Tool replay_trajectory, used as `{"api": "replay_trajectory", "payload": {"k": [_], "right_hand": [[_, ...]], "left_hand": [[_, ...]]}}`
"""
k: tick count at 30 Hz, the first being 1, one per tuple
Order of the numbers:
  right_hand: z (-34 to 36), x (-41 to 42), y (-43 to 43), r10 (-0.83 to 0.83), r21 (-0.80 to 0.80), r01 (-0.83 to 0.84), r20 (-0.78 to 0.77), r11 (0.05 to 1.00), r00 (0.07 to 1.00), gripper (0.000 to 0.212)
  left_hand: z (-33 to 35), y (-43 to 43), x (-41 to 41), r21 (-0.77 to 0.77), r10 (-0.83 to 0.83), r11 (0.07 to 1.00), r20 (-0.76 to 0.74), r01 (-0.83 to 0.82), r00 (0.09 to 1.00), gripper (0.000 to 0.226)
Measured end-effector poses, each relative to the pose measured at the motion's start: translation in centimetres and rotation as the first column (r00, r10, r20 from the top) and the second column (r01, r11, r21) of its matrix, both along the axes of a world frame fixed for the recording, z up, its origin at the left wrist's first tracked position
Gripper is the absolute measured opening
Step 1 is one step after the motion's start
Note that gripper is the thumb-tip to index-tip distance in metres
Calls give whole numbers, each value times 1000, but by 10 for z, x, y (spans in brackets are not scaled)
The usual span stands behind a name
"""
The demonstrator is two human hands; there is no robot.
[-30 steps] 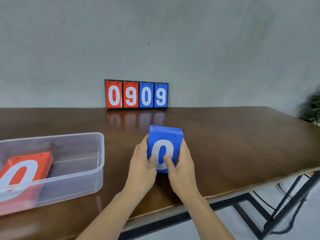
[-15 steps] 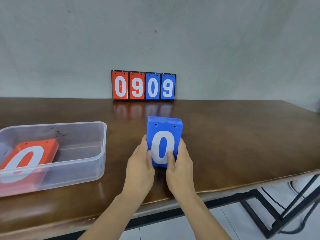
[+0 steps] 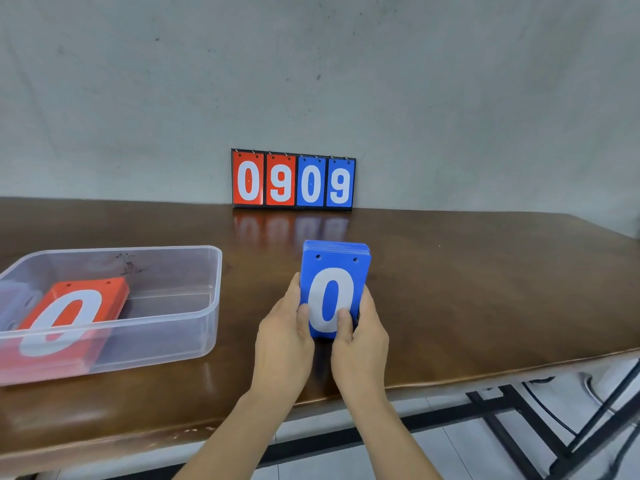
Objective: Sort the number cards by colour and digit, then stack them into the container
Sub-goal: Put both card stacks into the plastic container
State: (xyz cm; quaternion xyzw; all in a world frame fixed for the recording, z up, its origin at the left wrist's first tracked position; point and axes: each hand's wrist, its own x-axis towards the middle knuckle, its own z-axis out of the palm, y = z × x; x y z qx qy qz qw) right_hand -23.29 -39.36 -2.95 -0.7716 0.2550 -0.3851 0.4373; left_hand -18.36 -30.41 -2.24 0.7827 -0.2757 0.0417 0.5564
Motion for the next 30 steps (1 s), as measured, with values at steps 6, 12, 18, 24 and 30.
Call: {"api": "replay_trajectory", "payload": {"k": [6, 12, 18, 24, 30], "right_hand": [[-2, 1, -1, -41, -40, 41, 11, 998, 999, 32], [31, -2, 3, 8, -107, -6, 17, 994, 1000, 33], [107, 28, 30, 235, -136, -225, 61, 965, 970, 29], [134, 66, 75, 493, -37, -491, 78, 870, 867, 23], [83, 71, 101, 470, 81, -463, -110, 882, 876, 82]], "left_hand": [[9, 2, -7, -42, -36, 998, -32, 35, 999, 58], [39, 27, 2, -11, -45, 999, 44, 45, 998, 58], [120, 92, 38, -190, -118, 976, -70, 103, 991, 24], [148, 155, 89, -247, -209, 961, -351, 125, 913, 19], [127, 199, 133, -194, -178, 978, -567, 80, 804, 17]]}}
